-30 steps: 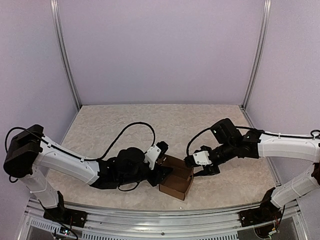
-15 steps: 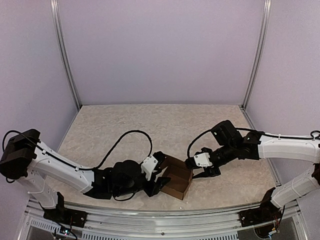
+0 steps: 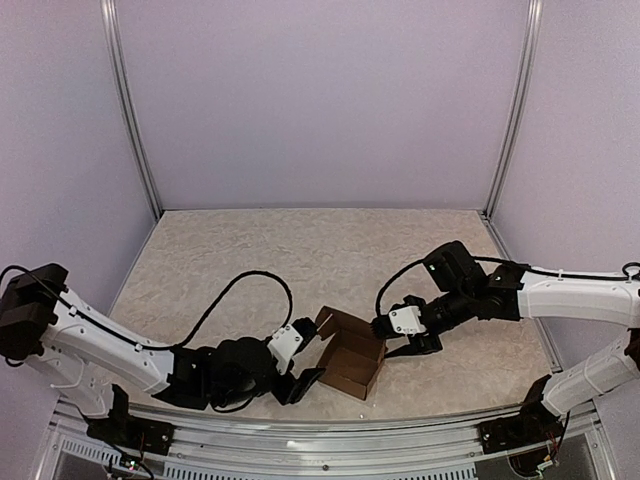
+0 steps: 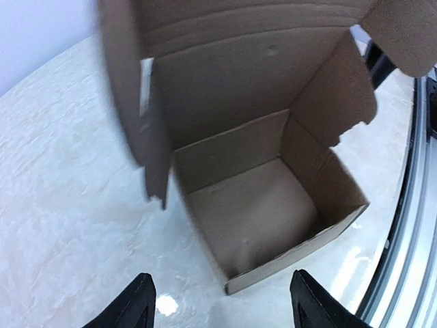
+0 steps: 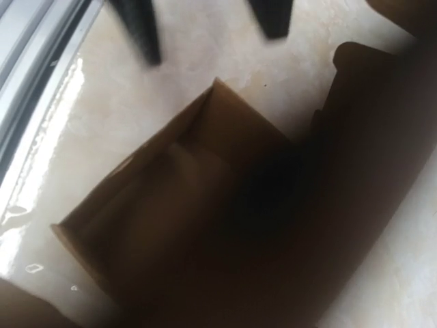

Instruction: Fold the paper box

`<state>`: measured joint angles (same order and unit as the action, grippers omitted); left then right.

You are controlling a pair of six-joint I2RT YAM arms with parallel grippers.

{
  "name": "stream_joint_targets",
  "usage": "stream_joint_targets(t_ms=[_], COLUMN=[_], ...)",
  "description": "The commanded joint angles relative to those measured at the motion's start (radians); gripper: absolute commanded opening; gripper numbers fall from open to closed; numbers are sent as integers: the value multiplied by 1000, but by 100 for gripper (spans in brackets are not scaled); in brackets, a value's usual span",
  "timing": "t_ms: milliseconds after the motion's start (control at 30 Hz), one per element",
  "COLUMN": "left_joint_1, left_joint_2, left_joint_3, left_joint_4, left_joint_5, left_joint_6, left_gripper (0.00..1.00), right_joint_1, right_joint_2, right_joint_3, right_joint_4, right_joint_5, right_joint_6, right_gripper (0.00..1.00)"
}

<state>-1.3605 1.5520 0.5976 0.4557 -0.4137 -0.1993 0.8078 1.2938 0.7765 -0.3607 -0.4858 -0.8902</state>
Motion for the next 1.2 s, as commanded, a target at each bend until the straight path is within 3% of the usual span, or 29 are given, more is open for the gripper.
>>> stream_joint_targets(t_ms=[0, 267, 400, 633, 767, 1167], left_joint_1=[20, 140, 146, 133, 136, 105], left_joint_2=[-74, -7, 64, 119, 155, 217], left_joint_3=[-67, -10, 94, 217, 273, 271], left_joint_4=[-13, 138, 55, -122, -169, -199], left_joint_5=[-138, 37, 136, 203, 240, 204], left_joint_6=[34, 220, 268, 136, 55, -29], left_gripper=[68, 68, 62, 41, 34, 30], right_joint_1=[5, 6, 7, 6, 5, 5], right_joint_2=[-17, -5, -4, -13, -12, -40], right_joint_3=[1, 20, 18, 5, 1, -15], right_joint_4=[-16, -18, -4, 1, 2, -72], right_joint_5=[-24, -18, -17, -10, -18, -30], right_joint_6=[17, 26, 43, 33, 31, -36], right_gripper=[51, 52, 52, 53, 53, 55])
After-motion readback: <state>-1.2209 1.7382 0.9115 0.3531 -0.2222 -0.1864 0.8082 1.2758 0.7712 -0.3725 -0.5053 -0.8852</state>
